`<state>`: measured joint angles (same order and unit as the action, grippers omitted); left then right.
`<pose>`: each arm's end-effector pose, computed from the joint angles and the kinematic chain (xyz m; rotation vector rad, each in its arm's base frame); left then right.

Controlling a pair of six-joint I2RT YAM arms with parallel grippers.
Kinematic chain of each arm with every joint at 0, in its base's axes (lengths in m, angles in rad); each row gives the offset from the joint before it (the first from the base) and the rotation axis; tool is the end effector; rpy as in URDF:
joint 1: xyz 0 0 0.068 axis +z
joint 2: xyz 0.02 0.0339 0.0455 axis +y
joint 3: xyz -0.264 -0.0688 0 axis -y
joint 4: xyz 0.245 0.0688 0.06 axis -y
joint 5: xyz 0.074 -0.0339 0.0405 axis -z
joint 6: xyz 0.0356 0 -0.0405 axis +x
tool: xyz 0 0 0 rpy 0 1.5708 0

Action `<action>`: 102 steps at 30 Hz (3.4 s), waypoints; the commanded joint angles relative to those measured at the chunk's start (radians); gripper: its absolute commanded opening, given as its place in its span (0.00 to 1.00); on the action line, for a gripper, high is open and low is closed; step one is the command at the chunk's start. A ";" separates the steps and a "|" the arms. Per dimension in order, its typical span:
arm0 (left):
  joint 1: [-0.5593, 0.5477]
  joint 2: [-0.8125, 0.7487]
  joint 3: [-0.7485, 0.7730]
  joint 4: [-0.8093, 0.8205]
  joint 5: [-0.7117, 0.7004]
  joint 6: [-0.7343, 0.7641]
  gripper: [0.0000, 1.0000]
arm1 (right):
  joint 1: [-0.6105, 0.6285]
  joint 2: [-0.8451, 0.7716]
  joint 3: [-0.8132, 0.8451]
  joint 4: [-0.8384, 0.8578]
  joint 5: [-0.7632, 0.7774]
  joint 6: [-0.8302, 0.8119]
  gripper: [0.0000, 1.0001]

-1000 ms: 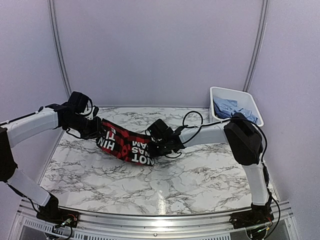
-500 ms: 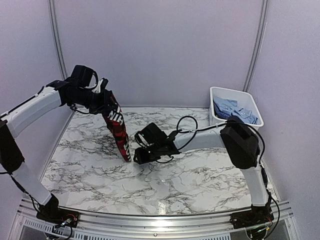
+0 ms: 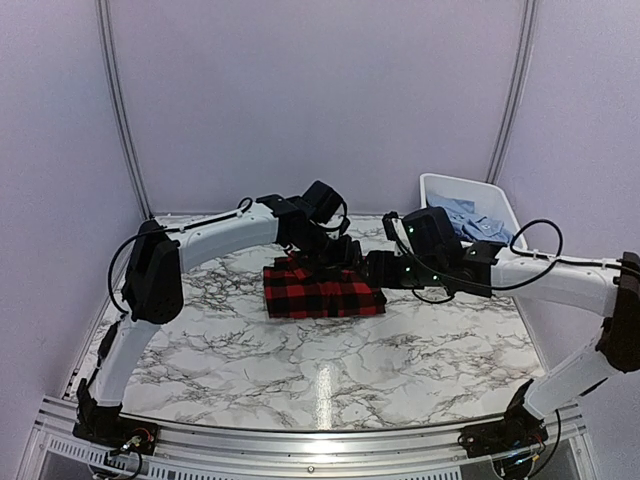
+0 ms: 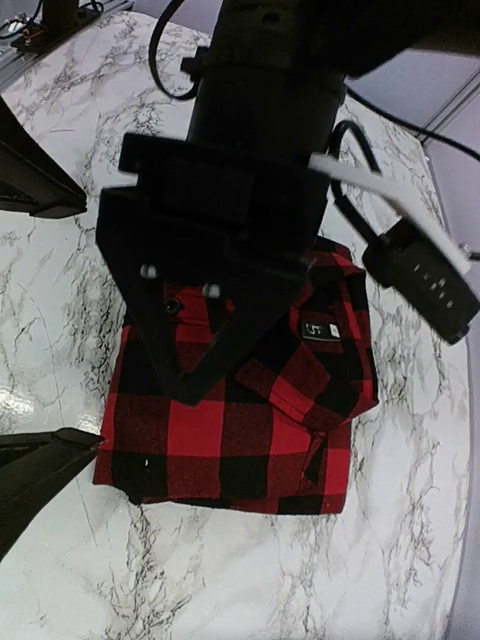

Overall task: Fold and stack the long sleeve shirts
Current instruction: Turn over the square-folded shirt at the center of the board, then move the square-folded shirt to the center of the board, then adjust the square-folded shirt at the center of the board.

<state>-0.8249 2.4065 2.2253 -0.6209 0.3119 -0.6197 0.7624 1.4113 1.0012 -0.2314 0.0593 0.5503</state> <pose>0.3602 -0.4060 0.2279 0.4281 2.5536 -0.9958 0.2289 0.2156 0.2659 -0.2087 2.2823 0.6471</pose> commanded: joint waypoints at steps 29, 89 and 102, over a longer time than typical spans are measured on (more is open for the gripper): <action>0.153 -0.564 -1.067 0.513 -0.048 0.016 0.75 | -0.162 0.398 0.022 0.135 -0.037 -0.170 0.43; 0.045 -0.506 -0.880 0.257 -0.306 0.048 0.52 | -0.089 0.404 0.198 0.050 -0.049 -0.176 0.46; 0.024 -0.344 -0.705 0.222 -0.389 0.070 0.48 | -0.072 0.519 0.267 0.034 -0.025 -0.167 0.45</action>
<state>-0.7998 2.0468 1.4731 -0.3729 -0.0475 -0.5705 0.6807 1.9045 1.2160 -0.1947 0.0109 0.3878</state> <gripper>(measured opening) 0.498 0.467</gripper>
